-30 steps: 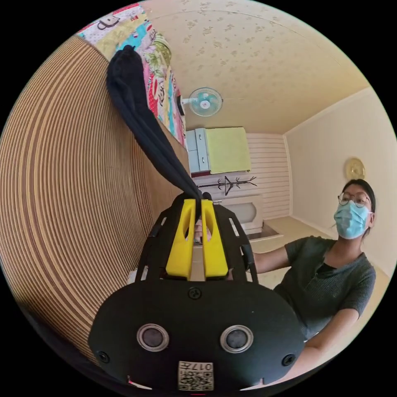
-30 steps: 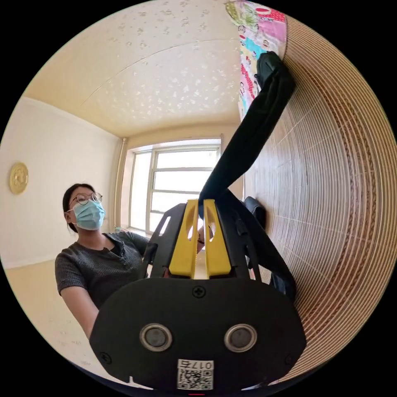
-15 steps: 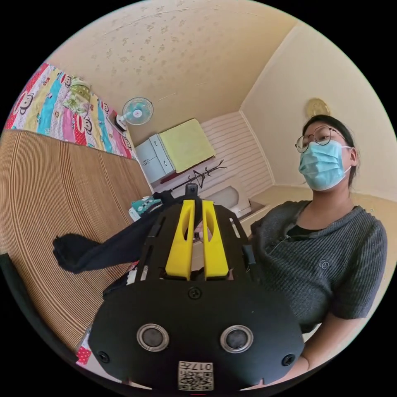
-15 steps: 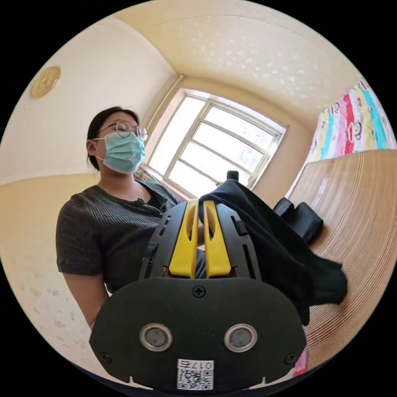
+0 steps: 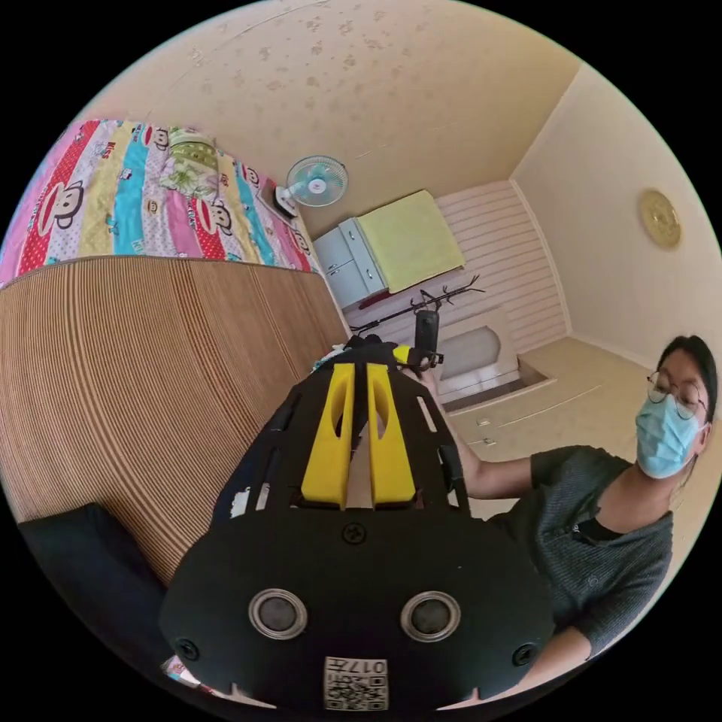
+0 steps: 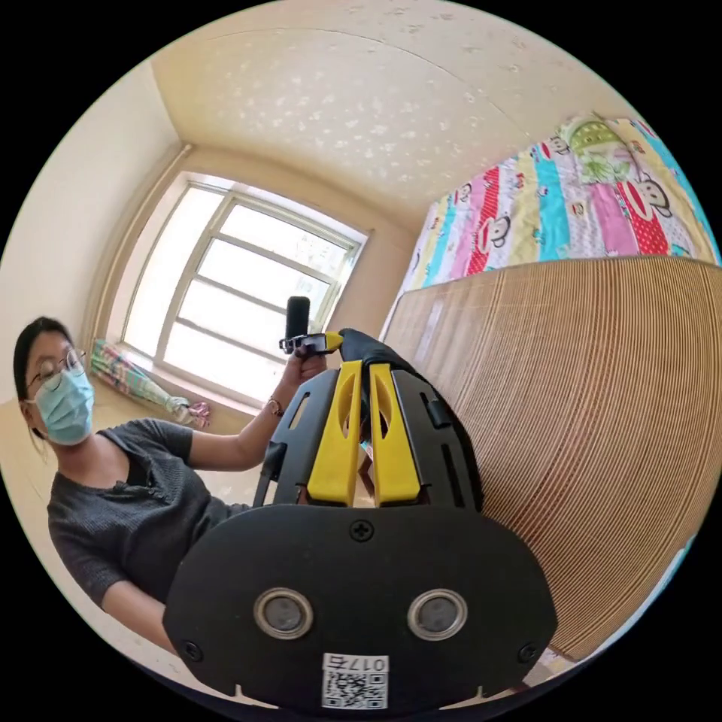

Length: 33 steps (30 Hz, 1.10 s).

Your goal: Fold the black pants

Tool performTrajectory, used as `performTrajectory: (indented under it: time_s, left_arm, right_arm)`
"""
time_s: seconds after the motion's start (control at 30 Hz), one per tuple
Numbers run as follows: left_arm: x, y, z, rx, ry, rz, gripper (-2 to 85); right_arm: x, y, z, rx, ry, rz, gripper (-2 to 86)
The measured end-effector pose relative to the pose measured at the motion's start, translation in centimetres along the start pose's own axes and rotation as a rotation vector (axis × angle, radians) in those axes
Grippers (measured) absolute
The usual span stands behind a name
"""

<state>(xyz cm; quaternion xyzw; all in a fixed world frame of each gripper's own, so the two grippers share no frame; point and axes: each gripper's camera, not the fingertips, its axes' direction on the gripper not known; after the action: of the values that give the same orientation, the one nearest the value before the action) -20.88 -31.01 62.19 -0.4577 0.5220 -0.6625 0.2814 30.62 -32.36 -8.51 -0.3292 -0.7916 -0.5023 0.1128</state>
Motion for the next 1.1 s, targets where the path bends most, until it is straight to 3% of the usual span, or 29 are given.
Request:
performTrajectory:
  time_s: [0.17, 0.33, 0.5, 0.6, 0.77, 0.9, 1.1]
  left_arm:
    - [-8.2, 0.7, 4.0, -0.11, -0.152, -0.081, 3.8]
    - [-12.8, 8.1, 7.7, -0.19, -0.138, -0.14, 4.0]
    - [-19.3, 18.9, 13.6, -0.362, -0.199, -0.399, 5.2]
    - [-22.7, 21.5, 13.6, -0.305, -0.183, -0.536, 8.1]
    - [-26.8, 18.4, 10.7, -0.101, -0.189, -0.546, 14.3]
    - [-31.8, 13.5, 11.3, -0.143, -0.277, -0.501, 19.9]
    - [-36.8, 10.0, 14.2, -0.295, -0.322, -0.441, 19.6]
  right_arm:
    - [5.7, 2.2, 6.6, -0.078, 0.118, 0.174, 2.0]
    - [8.0, 10.9, 11.2, -0.136, 0.115, 0.285, 2.6]
    - [12.7, 19.6, 15.4, -0.266, 0.187, 0.56, 4.6]
    - [15.1, 20.8, 15.4, -0.288, 0.11, 0.678, 8.0]
    - [15.9, 15.6, 12.4, -0.155, 0.154, 0.657, 14.8]
    - [18.6, 12.5, 12.5, -0.145, 0.155, 0.668, 19.7]
    - [21.3, 11.5, 16.0, -0.209, 0.093, 0.74, 21.9]
